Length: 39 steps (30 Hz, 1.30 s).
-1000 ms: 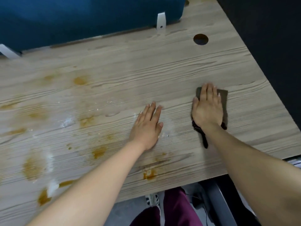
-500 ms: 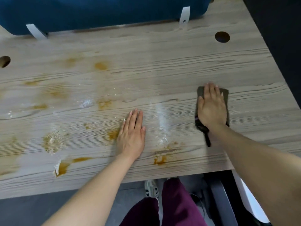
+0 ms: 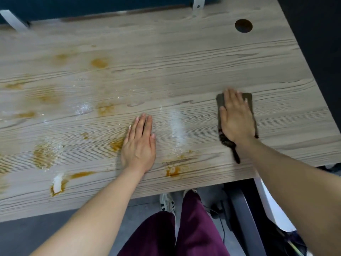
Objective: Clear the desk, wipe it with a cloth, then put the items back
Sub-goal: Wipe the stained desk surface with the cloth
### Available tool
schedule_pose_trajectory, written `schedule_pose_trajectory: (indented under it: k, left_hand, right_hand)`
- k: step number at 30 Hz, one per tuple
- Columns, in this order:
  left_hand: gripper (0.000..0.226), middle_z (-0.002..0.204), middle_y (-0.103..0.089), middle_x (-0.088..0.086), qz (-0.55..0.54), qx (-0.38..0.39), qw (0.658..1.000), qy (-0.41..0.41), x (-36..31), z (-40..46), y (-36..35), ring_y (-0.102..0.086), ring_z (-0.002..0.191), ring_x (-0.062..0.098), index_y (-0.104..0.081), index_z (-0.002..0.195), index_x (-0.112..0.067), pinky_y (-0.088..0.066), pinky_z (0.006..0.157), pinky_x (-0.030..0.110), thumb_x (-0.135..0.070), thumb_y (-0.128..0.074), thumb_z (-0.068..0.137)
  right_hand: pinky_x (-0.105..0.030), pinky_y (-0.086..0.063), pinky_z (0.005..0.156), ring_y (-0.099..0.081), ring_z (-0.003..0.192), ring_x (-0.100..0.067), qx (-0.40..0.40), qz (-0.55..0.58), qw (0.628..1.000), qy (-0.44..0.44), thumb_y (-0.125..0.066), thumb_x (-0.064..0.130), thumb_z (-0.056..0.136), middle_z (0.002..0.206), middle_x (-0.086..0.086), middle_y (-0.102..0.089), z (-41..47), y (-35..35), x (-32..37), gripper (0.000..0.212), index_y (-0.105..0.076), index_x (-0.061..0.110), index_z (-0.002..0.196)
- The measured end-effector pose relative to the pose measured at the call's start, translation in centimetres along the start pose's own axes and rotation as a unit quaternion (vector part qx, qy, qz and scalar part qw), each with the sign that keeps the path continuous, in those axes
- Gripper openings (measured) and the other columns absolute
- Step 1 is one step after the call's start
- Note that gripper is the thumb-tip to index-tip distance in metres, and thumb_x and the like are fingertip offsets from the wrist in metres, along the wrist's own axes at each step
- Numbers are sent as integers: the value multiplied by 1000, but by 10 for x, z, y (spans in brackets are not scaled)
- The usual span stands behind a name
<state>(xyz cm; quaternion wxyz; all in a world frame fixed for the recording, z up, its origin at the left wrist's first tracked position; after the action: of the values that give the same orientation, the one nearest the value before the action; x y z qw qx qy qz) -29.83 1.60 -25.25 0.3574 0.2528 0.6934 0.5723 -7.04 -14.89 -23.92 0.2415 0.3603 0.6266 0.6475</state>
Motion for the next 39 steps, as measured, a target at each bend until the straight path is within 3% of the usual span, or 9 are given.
schedule_pose_trajectory:
  k: [5,9,12,17,22,27,31,35,39]
  left_hand:
    - [57,157,-16,0,-6,-10,1000,0,1,1,-1,-10,145,15,-16,150,-19,-2,118,29,-37,-9,97]
    - [55,157,-18,0,3,-16,1000,-2,1,0,-2,-11,145,16,-17,150,-19,-4,118,30,-36,-14,97]
    - [57,157,-17,1,3,-11,1000,-5,0,0,0,-10,145,16,-15,151,-19,-1,117,30,-37,-12,97]
    - [52,153,-28,3,-1,-53,999,13,0,-15,12,-22,143,19,-30,147,-14,3,114,27,-33,-23,98]
    - [57,154,-26,2,8,-48,999,14,2,-56,8,-21,142,19,-29,147,-13,7,114,26,-37,-15,97]
    - [52,156,-19,-1,0,-37,999,25,1,-62,-4,-15,144,16,-18,150,-16,0,117,30,-33,-17,101]
    - [50,157,-17,-2,-9,-42,999,21,0,-65,-2,-13,144,15,-17,150,-18,-4,118,32,-31,-21,102]
    - [49,156,-20,-3,-15,-52,998,29,4,-65,-5,-16,144,16,-21,149,-19,-8,117,34,-31,-23,102]
    - [48,155,-24,-1,-11,-64,998,24,4,-64,-5,-19,143,18,-24,149,-18,-11,117,35,-28,-26,102]
  right_hand:
    - [-39,-6,118,-10,146,-24,-31,-7,993,-110,-23,31,100,157,-11,-14,-5,-3,17,57,-13,6,150]
    - [-32,2,117,-3,146,-17,23,19,997,77,-21,31,102,158,-3,-5,-33,-17,100,54,-8,12,151]
    - [-29,3,117,-3,146,-13,53,28,982,181,-16,35,100,158,-1,-9,-43,-13,92,55,-12,14,151]
    - [-42,-10,117,-16,144,-23,-10,0,999,-33,-19,31,93,157,-8,-19,-43,8,-32,60,-20,10,149]
    - [-41,-7,118,-11,146,-22,-9,2,998,-68,-23,27,97,158,-7,-14,-59,3,-14,56,-15,11,150]
    - [-33,1,115,-3,146,-16,24,10,997,74,-21,29,99,158,0,-9,-110,-16,64,54,-14,15,151]
    - [-27,7,114,3,145,-10,44,22,989,141,-16,33,101,159,5,-5,-110,-13,36,53,-8,20,151]
    - [-34,0,117,-6,146,-17,-18,22,998,-50,-18,30,98,158,-3,-12,-95,0,-51,55,-14,13,151]
    - [-38,-4,118,-9,146,-21,-57,16,990,-125,-21,28,98,158,-7,-15,-95,-1,-42,56,-16,8,150]
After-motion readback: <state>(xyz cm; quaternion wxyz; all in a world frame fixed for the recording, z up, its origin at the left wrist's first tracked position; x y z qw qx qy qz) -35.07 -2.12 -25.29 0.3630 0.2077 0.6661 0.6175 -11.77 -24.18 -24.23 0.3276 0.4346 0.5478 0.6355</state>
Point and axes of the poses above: each hand's wrist, its own z-axis towards the middle knuckle, its own y-axis out of the back of the hand, x = y × z, the point moved 5 cm from there along z, towards the middle knuckle
